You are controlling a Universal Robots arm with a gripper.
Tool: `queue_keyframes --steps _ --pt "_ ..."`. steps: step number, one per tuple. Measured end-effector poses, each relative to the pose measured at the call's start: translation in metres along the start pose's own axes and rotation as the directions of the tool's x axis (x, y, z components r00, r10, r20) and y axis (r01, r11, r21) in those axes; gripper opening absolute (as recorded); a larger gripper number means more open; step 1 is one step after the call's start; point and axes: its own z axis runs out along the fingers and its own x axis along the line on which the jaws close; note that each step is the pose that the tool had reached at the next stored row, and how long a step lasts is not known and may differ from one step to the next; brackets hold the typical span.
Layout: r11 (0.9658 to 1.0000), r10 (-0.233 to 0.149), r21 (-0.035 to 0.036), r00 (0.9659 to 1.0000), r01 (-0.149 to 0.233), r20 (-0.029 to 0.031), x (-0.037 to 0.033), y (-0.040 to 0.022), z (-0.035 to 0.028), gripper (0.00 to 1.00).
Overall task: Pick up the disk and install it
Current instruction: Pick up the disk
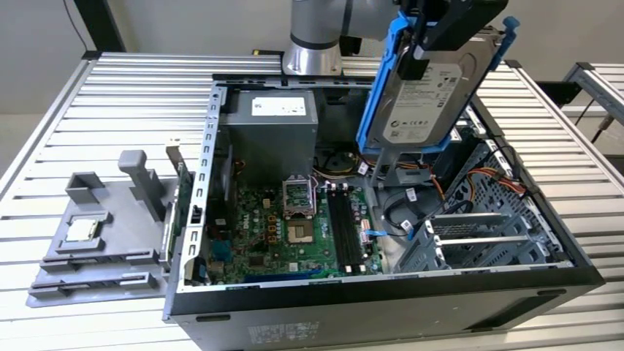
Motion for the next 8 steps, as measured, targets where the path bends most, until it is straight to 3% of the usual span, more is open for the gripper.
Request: queue_keyframes --steps 8 --pt "1.0 0.0 -0.0001 1.0 0.0 -0.0002 0.0022 0.0 -0.0001 0.0"
